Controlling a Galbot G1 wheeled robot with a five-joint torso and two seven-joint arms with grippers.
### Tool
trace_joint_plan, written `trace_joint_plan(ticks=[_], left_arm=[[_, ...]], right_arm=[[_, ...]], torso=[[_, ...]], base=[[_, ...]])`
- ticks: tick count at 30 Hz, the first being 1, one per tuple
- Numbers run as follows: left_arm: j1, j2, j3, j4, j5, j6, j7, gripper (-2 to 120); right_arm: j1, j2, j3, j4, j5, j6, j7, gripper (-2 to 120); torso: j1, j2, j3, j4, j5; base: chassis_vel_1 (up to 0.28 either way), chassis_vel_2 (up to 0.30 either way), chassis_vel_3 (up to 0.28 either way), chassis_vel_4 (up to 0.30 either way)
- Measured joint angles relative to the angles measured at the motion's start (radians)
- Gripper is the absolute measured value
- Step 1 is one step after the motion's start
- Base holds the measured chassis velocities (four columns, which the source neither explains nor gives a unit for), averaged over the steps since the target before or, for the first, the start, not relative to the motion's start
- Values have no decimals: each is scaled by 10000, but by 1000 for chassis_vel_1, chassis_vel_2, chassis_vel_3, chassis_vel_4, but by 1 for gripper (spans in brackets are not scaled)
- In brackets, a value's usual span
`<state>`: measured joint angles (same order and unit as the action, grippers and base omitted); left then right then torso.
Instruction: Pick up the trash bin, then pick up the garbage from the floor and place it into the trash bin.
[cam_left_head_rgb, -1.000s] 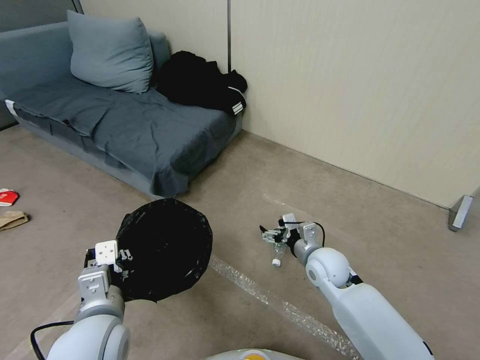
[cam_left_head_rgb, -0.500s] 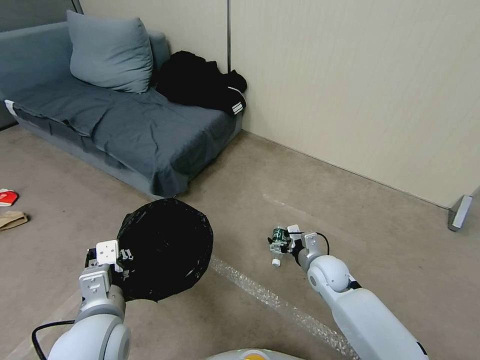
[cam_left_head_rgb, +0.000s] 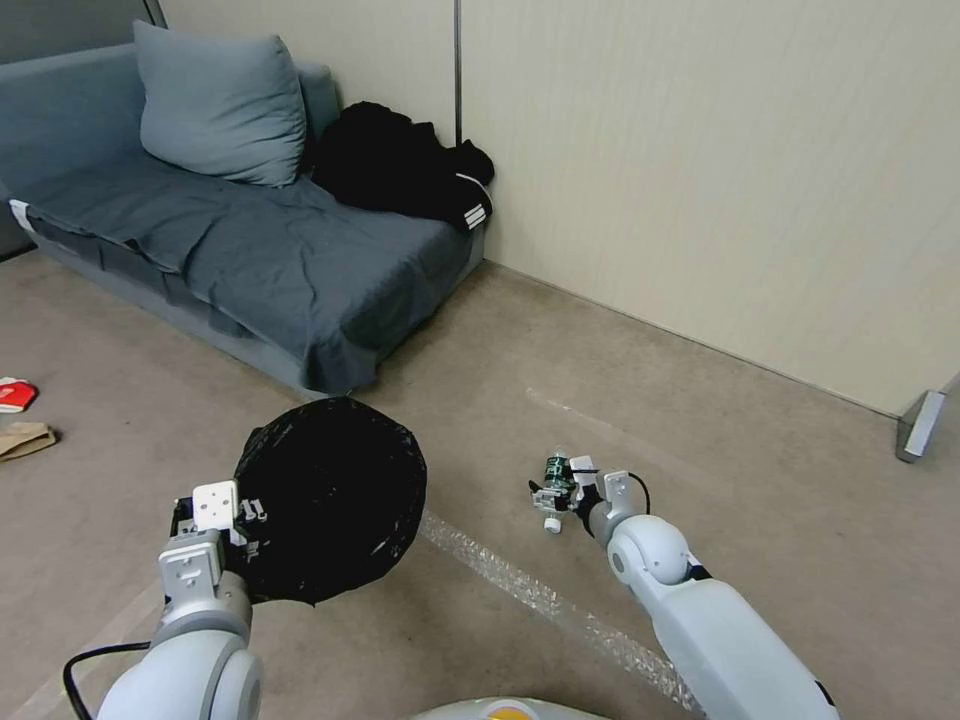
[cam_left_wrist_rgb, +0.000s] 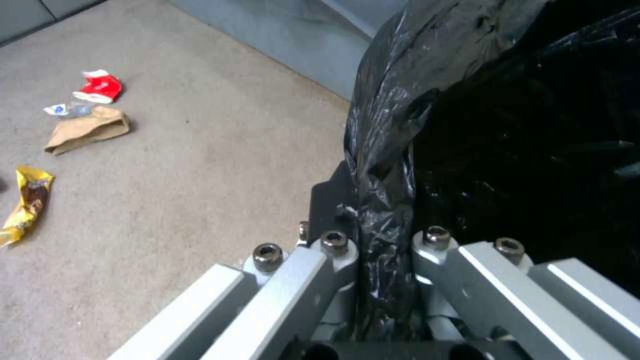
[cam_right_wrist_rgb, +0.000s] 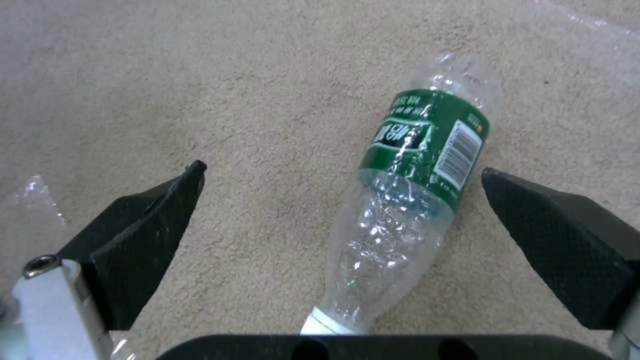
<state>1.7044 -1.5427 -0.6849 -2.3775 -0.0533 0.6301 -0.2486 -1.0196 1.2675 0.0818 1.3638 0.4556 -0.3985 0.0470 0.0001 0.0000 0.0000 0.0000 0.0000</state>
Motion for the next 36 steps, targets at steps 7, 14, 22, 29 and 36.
trace_joint_plan(ticks=[7, 14, 22, 29, 36], left_arm=[[47, -13, -3, -65, 27, -8, 5, 1], [57, -21, 24, -66, 53, -18, 14, 1], [81, -28, 40, -67, 78, -32, 18, 1], [115, -41, 60, -67, 111, -43, 22, 1], [150, -73, 100, -79, 164, -60, 22, 1]], right_arm=[[163, 212, 68, -613, -124, 160, -23, 100], [417, 451, 191, -1464, -288, 427, -122, 100], [743, 746, 300, -2467, -588, 768, -260, 96], [1008, 996, 376, -3345, -905, 1047, -393, 82], [1429, 1298, 589, -4290, -1260, 1318, -543, 58]], torso=[[0, 0, 0, 0, 0], [-1, 0, 0, 0, 0], [-1, 0, 0, 0, 0], [-1, 0, 0, 0, 0], [0, 0, -1, -1, -5]], base=[[0, 0, 0, 0], [0, 0, 0, 0], [0, 0, 0, 0], [0, 0, 0, 0], [0, 0, 0, 0]])
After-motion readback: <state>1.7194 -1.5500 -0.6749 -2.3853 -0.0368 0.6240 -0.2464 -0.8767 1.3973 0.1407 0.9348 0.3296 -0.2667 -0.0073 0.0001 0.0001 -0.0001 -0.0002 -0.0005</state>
